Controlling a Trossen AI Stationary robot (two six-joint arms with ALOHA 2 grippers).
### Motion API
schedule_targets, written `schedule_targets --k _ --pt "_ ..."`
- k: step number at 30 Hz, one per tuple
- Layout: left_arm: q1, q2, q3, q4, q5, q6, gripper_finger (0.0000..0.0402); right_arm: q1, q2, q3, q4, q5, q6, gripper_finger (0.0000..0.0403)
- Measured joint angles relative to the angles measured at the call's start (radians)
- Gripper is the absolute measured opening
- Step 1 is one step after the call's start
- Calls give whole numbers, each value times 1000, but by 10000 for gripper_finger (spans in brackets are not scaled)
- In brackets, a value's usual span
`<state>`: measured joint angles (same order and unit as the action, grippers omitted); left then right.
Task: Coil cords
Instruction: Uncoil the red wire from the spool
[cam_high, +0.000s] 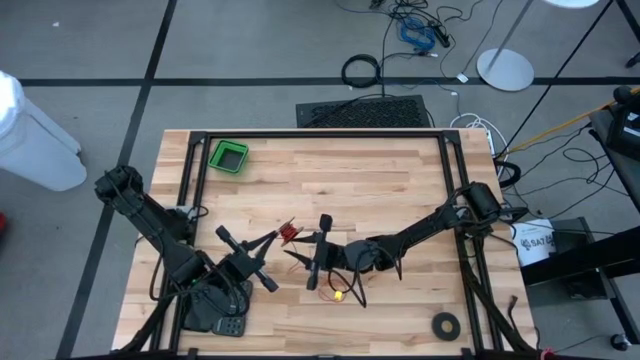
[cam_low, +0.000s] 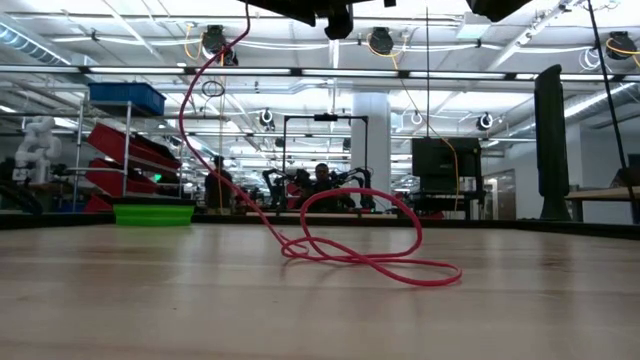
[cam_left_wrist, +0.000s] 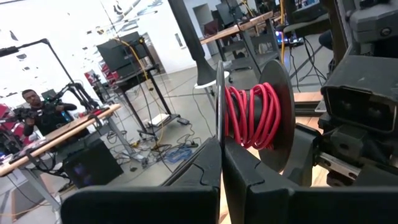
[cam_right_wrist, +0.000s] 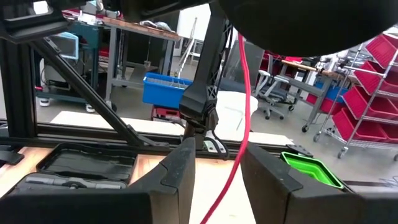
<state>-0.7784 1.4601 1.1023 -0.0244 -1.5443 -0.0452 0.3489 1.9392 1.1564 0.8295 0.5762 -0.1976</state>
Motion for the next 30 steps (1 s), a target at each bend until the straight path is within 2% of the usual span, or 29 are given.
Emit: schedule_targets --k 10,14,20,30 --pt "0 0 0 -4 0 -1 4 2 0 0 -3 0 -1 110" --pt "0 0 0 -4 0 -1 4 7 0 0 -4 0 -1 82" --pt "0 0 0 -4 0 -1 4 16 0 0 -5 9 -26 11" --pt "0 0 0 -8 0 -2 4 37 0 17 -25 9 -31 1"
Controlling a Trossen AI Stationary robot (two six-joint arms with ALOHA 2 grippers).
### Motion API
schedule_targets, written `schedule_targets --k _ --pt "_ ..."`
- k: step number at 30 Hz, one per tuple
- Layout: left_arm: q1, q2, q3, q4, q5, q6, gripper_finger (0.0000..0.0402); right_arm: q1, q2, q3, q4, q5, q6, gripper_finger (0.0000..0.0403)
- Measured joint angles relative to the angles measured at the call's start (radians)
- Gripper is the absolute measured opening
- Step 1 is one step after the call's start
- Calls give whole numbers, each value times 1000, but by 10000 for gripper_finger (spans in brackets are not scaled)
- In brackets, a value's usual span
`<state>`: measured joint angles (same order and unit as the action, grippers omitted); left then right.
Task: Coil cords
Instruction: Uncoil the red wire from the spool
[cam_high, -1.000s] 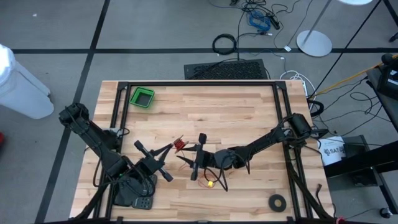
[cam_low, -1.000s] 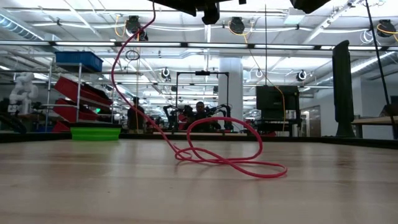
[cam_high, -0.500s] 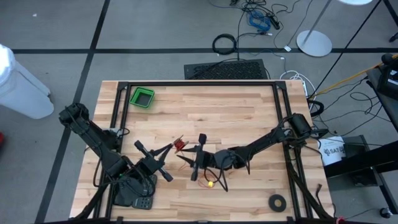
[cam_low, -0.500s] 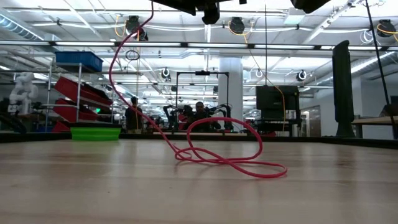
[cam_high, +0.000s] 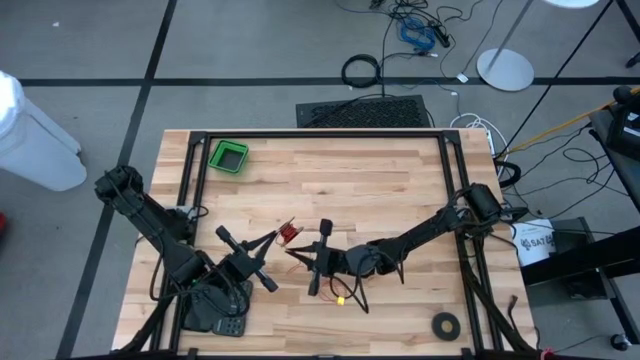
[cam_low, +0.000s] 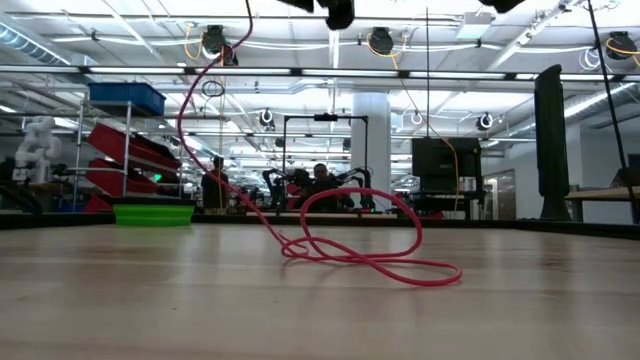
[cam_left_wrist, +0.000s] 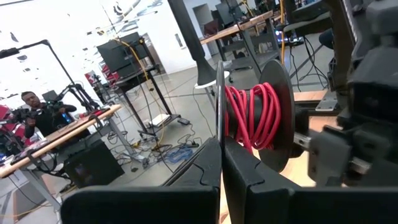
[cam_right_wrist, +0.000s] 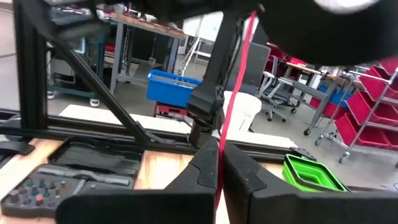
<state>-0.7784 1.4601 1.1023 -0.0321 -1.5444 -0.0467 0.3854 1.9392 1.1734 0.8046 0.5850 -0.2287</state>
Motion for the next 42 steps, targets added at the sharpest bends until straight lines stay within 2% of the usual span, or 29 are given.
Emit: schedule_targets --k 3,6,14,21,29,31,35,37,42 --pt "0 0 0 0 0 0 4 21 0 51 -55 0 -23 1" --pt "0 0 0 -3 0 0 4 51 0 134 -183 8 -53 1" --pt "-1 0 0 -8 0 0 4 135 0 394 -570 222 -152 0" --pt "-3 0 0 -8 0 0 4 177 -3 574 -868 352 -211 0" --pt "-8 0 0 -7 0 0 4 212 -93 729 -1371 341 -3 0" --pt "-8 0 0 -5 0 0 4 216 -136 746 -1489 290 64 0" --pt "-8 0 0 0 7 0 4 206 -217 746 -1672 120 200 0" --pt "-8 0 0 1 44 0 4 197 -233 746 -1744 64 252 0" --pt "-8 0 0 1 126 3 4 197 -234 735 -1880 63 325 0"
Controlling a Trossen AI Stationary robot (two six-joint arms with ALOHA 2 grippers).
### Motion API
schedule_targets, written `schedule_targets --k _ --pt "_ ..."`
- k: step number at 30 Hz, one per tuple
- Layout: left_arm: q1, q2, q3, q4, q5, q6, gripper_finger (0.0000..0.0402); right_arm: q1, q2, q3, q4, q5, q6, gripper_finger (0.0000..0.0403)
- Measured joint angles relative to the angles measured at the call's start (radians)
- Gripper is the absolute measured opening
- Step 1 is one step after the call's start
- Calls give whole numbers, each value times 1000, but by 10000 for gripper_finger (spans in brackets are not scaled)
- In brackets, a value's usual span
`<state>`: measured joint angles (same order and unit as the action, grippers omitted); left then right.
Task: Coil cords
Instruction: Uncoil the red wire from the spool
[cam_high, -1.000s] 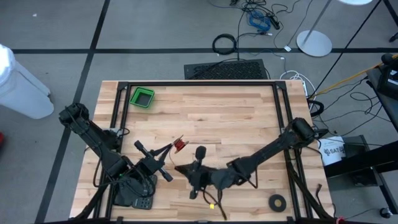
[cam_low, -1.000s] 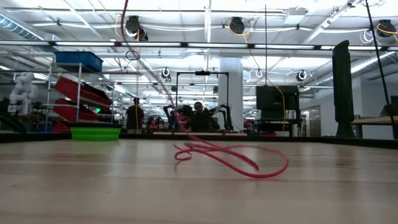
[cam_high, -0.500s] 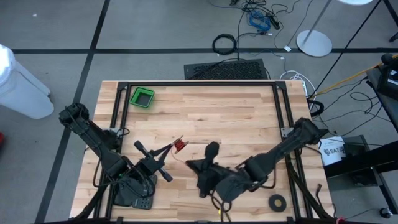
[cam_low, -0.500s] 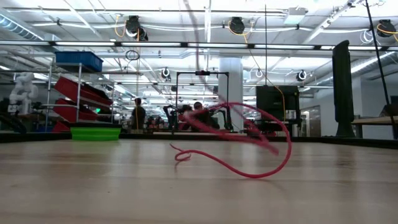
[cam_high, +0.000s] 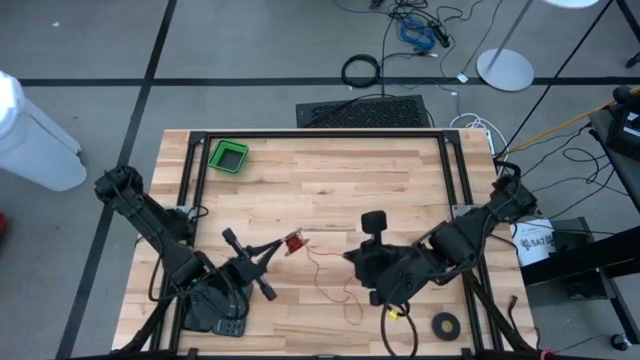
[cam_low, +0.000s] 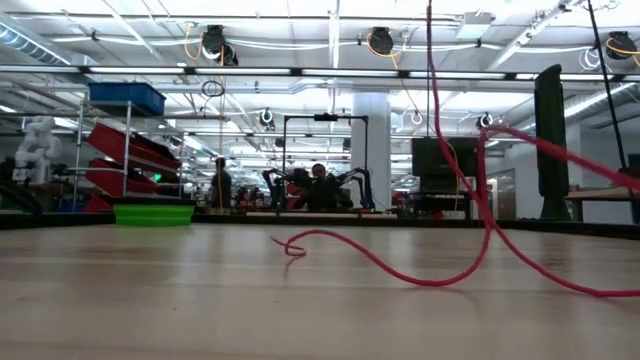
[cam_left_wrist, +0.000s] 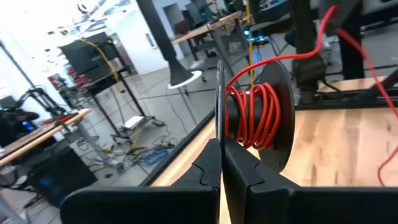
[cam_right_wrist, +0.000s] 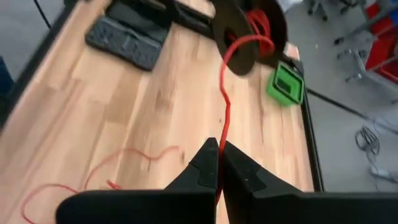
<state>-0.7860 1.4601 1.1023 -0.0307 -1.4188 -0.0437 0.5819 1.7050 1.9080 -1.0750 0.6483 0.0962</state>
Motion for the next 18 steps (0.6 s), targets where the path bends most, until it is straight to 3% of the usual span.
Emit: schedule_targets --k 10,14,18 --pt "-2 -1 0 13 5 16 4 -61 -56 -308 36 6 138 0" --pt "-2 -1 0 43 4 34 4 -104 -104 -471 190 -9 132 0" --pt "-2 -1 0 85 3 78 4 -150 -139 -570 380 -99 82 0"
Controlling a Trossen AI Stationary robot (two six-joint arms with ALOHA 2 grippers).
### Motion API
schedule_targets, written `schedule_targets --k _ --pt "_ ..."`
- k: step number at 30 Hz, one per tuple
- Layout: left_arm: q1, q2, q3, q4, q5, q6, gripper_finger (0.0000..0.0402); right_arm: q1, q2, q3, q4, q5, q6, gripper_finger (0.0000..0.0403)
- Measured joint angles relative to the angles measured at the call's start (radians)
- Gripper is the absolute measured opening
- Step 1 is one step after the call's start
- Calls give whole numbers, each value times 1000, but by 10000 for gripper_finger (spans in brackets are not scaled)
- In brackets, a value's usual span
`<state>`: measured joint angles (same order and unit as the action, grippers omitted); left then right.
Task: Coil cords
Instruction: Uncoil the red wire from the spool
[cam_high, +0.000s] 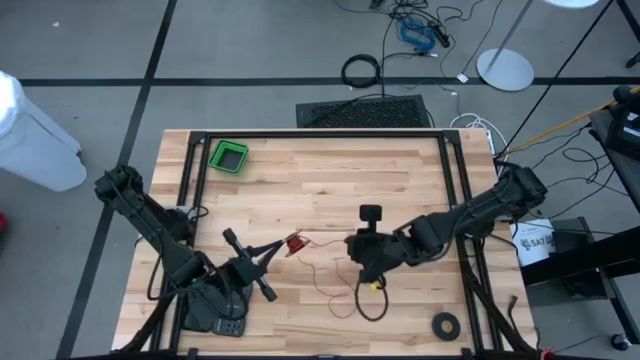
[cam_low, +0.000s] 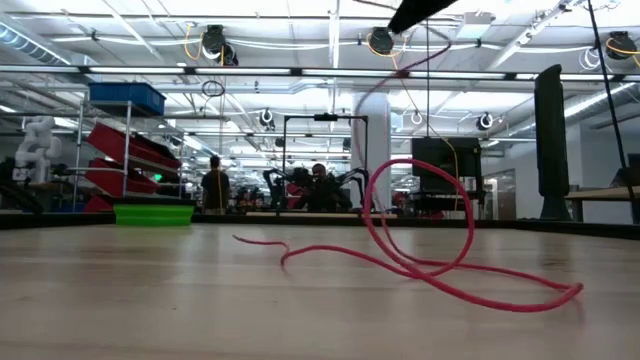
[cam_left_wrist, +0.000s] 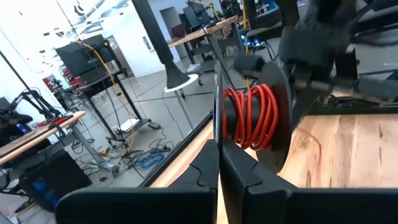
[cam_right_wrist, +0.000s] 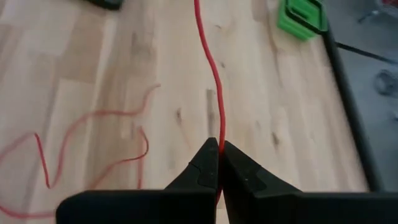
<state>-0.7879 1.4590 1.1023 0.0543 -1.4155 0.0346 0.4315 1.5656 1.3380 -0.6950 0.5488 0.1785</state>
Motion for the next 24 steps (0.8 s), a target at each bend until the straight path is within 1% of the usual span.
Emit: schedule_targets --k 3,9,11,14,16,20,24 --pt "0 0 0 11 -1 5 4 -8 -3 -56 124 -26 -3 0" --pt "0 0 0 21 -2 8 4 -7 3 -230 483 -32 -37 2" --pt "0 0 0 21 -2 7 4 -7 3 -287 587 -31 -37 8" --pt "0 0 0 21 -2 6 4 -5 3 -365 697 -31 -29 23" --pt "0 0 0 21 -2 5 4 -1 3 -404 740 -31 -17 36" --pt "0 -1 0 21 -2 5 4 7 3 -433 736 -7 18 67" --pt "0 -1 0 20 -3 5 4 33 3 -436 716 96 40 103"
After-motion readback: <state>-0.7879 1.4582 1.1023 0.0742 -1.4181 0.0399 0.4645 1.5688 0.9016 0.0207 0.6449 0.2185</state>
